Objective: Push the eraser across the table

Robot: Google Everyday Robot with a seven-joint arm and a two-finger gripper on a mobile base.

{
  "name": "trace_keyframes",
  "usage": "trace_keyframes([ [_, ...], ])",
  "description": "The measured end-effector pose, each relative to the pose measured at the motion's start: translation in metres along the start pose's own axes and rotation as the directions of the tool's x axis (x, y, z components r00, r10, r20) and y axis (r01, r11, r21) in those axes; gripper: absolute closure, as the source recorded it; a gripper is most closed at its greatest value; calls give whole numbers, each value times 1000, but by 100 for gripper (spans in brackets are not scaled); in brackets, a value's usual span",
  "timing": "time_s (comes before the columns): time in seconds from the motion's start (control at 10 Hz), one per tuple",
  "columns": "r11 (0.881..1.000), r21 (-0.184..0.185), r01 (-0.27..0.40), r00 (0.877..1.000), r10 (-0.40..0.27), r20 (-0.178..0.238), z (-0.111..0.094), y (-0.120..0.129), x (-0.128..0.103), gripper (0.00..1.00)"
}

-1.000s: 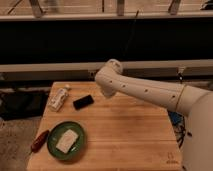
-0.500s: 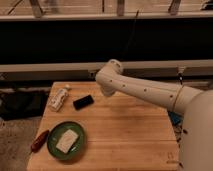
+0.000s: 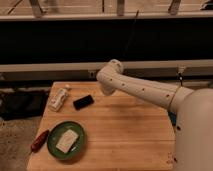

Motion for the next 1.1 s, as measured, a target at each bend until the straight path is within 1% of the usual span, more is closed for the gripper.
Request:
trace_keyframes([
  [0.1, 1000, 2, 12, 1000, -12, 9, 11, -5, -1, 96],
  [0.2, 1000, 3, 19, 1000, -19, 14, 17, -9, -3, 96],
  [0.4, 1000, 3, 28, 999, -29, 25, 21, -10, -3, 96],
  [0.5, 999, 3, 38, 999, -38, 36, 25, -10, -7, 96],
  [0.7, 998, 4, 69, 996, -70, 51, 43, -16, -18, 96],
  [0.9, 996, 5, 86, 994, -87, 61, 50, -19, -18, 96],
  [1.1, 994, 9, 112, 991, -112, 71, 55, -20, -25, 96],
])
